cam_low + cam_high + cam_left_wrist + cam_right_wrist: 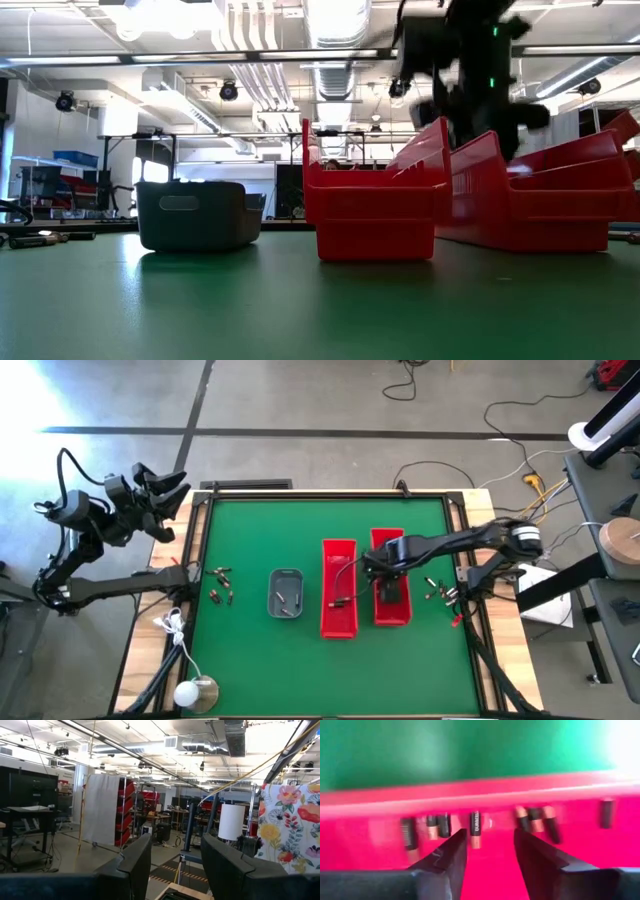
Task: Sort batteries
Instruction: Adjust the right red bin on the table
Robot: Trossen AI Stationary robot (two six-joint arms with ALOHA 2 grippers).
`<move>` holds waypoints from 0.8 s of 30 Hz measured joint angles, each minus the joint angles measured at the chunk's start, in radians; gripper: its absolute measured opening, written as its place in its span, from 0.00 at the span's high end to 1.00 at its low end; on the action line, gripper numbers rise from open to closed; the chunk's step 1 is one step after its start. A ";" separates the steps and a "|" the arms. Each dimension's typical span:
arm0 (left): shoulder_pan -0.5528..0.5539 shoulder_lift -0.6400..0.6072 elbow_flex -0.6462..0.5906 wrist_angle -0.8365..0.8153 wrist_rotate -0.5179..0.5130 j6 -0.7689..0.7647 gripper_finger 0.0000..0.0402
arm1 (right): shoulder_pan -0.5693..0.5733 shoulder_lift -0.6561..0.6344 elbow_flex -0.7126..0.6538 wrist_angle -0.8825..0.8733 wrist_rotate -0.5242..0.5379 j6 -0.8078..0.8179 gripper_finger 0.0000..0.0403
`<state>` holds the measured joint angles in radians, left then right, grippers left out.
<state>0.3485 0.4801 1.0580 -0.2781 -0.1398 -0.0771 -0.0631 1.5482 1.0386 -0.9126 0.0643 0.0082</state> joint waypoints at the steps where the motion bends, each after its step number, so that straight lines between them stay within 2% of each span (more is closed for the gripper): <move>1: 0.000 0.000 0.000 -0.001 0.004 0.004 0.62 | 0.000 -0.027 0.020 -0.029 0.002 0.001 0.60; 4: 0.000 0.000 0.000 -0.001 0.034 0.009 0.62 | 0.000 -0.107 0.070 -0.105 0.013 0.063 0.55; 8: 0.000 0.000 0.000 -0.001 0.037 0.013 0.62 | -0.009 -0.240 0.089 -0.223 0.055 0.314 0.49; 13: 0.000 0.000 0.000 -0.001 0.037 0.042 0.62 | -0.009 -0.399 -0.024 -0.340 0.088 0.677 0.47; 16: 0.000 0.000 0.000 -0.001 0.037 0.051 0.62 | -0.009 -0.470 -0.133 -0.338 -0.004 0.862 0.49; 21: 0.000 0.000 0.000 -0.001 0.037 0.057 0.62 | -0.007 -0.545 -0.306 -0.331 -0.150 1.475 0.53; 22: 0.000 0.000 0.000 0.000 0.037 0.057 0.62 | -0.004 -0.555 -0.327 -0.321 -0.157 1.559 0.53; 24: 0.000 0.000 0.000 0.000 0.037 0.057 0.62 | -0.001 -0.562 -0.317 -0.322 -0.092 1.686 0.53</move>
<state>0.3485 0.4801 1.0580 -0.2785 -0.1024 -0.0200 -0.0639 0.9863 0.7212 -1.2343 -0.0280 1.6940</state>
